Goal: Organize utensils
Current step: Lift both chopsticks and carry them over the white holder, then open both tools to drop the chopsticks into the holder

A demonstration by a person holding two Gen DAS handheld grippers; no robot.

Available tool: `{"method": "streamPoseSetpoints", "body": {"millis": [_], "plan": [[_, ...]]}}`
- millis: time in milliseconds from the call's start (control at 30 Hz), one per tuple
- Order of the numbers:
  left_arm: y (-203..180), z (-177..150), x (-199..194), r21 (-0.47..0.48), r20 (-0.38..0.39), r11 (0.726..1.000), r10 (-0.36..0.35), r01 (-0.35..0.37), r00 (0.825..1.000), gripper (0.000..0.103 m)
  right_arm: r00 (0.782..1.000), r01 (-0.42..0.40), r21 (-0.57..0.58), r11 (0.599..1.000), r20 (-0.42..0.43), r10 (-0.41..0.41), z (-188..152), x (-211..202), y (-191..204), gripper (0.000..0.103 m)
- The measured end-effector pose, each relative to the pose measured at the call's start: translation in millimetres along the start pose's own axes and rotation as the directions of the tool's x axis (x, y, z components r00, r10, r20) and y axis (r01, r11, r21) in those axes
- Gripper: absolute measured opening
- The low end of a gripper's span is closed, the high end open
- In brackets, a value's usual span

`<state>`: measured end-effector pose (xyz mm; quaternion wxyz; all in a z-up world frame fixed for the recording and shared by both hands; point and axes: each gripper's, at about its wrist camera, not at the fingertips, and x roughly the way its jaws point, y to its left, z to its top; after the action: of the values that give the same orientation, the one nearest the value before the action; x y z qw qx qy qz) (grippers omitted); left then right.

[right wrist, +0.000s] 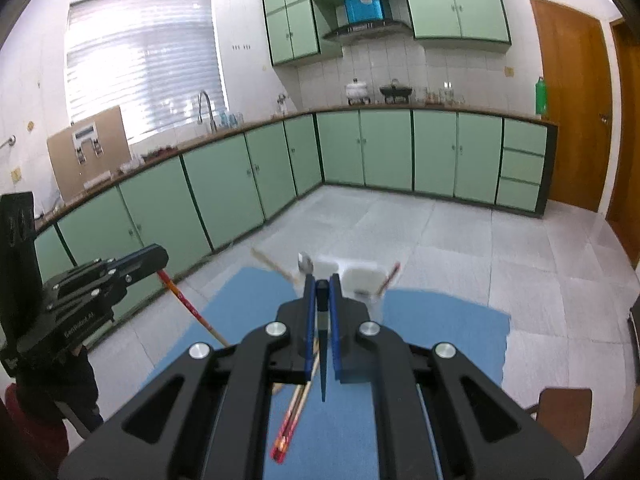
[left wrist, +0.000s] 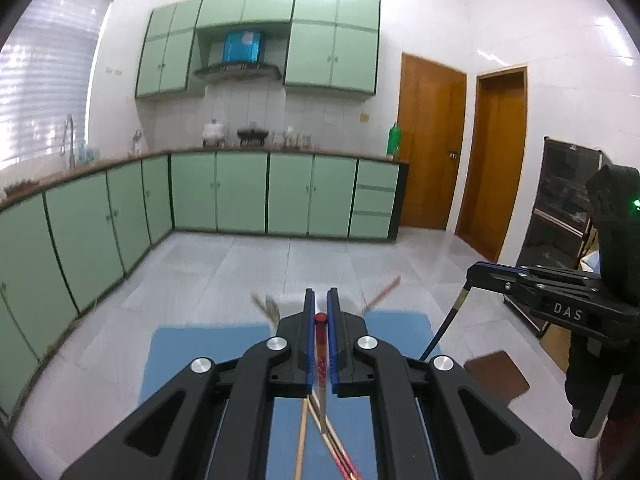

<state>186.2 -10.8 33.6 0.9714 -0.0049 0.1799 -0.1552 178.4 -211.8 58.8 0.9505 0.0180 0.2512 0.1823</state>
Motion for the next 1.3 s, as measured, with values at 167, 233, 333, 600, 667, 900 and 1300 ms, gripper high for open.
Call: {"method": "streamPoseSetpoints", "body": {"millis": [167,233,333,600,667,900,1300], "plan": [[-4.6,44.5,7.1,0.019,0.105,1.000,0.017,-0.019,0.994,0.006,0.994,0.028,-0.006,1.000,0.103,-0.027,51.5,-1.2,-6.4,0.006],[-5.8,62.7,16.6,0.025,0.145,0.999,0.025,-0.029,0.989,0.006,0.990,0.031,0.001,1.000,0.139,-0.030,70.3,2.9,-11.4,0.006],[-4.4,83.1,40.6,0.022,0.187,0.999,0.044,-0.049,0.981,0.006,0.984,0.035,0.014,0.999,0.172,-0.037,93.5,18.5,-21.6,0.006],[8.5,81.5,126.3,-0.008,0.190,0.996,0.093,-0.093,0.977,0.006,0.977,0.140,-0.007,0.990,0.162,-0.137,103.0,92.2,-51.9,0.006],[12.7,71.1,151.0,-0.016,0.154,0.995,0.098,-0.097,0.983,0.006,0.980,0.151,-0.004,0.989,0.133,-0.149,96.9,112.6,-59.5,0.006],[22.8,45.3,203.0,-0.022,0.006,0.996,0.088,-0.088,0.996,0.006,0.993,0.118,0.072,0.990,0.019,-0.120,65.5,155.7,-82.5,0.007],[24.5,30.6,159.6,-0.001,-0.012,0.995,0.104,-0.104,0.995,0.048,0.984,0.165,0.115,0.979,0.054,-0.172,36.5,110.2,-83.9,0.054]]}}
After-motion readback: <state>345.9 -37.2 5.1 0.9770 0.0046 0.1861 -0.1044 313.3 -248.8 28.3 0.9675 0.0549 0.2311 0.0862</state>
